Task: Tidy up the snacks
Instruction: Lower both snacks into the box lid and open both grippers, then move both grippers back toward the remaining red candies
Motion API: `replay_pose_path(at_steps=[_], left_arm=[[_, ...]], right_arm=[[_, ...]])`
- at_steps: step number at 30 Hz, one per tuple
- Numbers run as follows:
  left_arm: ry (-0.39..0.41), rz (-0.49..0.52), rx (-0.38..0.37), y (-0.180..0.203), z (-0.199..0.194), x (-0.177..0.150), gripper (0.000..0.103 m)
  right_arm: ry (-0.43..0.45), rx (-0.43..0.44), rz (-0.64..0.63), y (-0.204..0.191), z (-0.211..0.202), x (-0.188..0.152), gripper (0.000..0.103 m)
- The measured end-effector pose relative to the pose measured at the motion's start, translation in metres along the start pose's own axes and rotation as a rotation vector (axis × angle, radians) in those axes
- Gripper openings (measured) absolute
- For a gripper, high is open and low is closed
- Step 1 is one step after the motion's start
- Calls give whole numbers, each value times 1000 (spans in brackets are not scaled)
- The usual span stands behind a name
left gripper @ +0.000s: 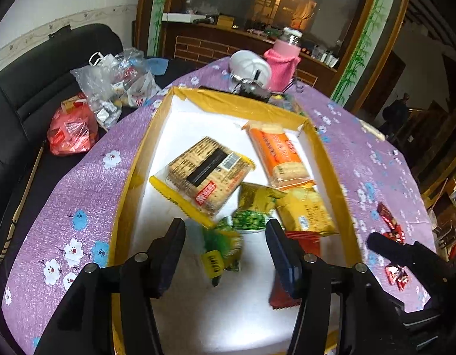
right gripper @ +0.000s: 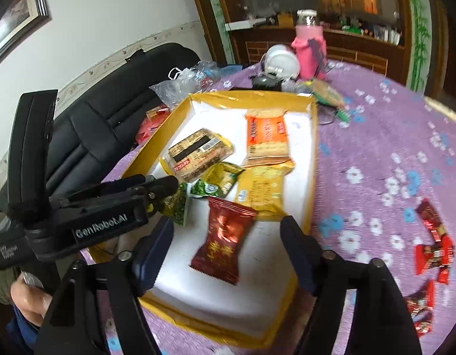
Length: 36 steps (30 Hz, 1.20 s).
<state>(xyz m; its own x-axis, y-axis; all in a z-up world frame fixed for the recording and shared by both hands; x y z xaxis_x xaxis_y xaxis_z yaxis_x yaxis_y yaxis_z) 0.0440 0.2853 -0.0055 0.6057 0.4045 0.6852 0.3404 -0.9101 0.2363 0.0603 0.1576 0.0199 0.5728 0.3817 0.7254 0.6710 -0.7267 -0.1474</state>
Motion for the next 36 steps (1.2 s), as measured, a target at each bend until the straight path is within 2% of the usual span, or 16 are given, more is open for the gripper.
replay_pose_path(at_steps=[4, 7, 10, 14, 17, 19, 21, 23, 26, 30, 33, 36], left_arm=[[21, 25, -33, 16, -11, 0, 61], [35, 56, -51, 29, -17, -2, 61], [39, 96, -79, 48, -24, -7, 61], [37, 147, -108, 69, -30, -14, 61], [35, 183, -136, 86, -35, -21, 61], [33, 210, -160, 97, -38, -25, 61], [29, 243, -183, 111, -41, -32, 61], [20, 284, -209, 126, -43, -39, 61], [-24, 361, -257, 150, -39, -56, 61], [-105, 460, -335, 180, -32, -85, 61], [-162, 550, -387, 199, -29, -109, 60], [-180, 623, -416, 213, -30, -128, 60]], right_arm=[[34, -92, -88, 10, -27, -3, 88], [69, -159, -106, 26, -47, -4, 91], [132, -188, -67, 44, -70, -3, 91], [265, -206, 31, 78, -112, -4, 91], [293, -271, 142, 120, -136, -14, 91], [297, -282, 223, 147, -147, -23, 91], [280, -285, 364, 185, -154, -40, 91], [227, -286, 481, 220, -154, -60, 90], [153, -312, 540, 248, -145, -87, 90], [113, -243, 622, 259, -134, -106, 90], [98, -210, 621, 258, -130, -110, 82], [94, -188, 621, 254, -126, -110, 81]])
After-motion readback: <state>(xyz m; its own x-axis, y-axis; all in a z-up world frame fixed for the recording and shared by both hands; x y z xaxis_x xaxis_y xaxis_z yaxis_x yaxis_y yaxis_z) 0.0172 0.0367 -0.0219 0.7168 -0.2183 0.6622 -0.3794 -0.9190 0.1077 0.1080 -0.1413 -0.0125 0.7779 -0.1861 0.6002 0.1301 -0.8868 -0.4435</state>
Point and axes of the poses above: each gripper's, at about its wrist camera, not at the fingertips, and z roughly the way its jaws point, y to its right, x to its top, the point moved 8 cm from there along z, roughly the way its jaws point, and after that the axes turned 5 degrees about y, right-handed, at the moved point
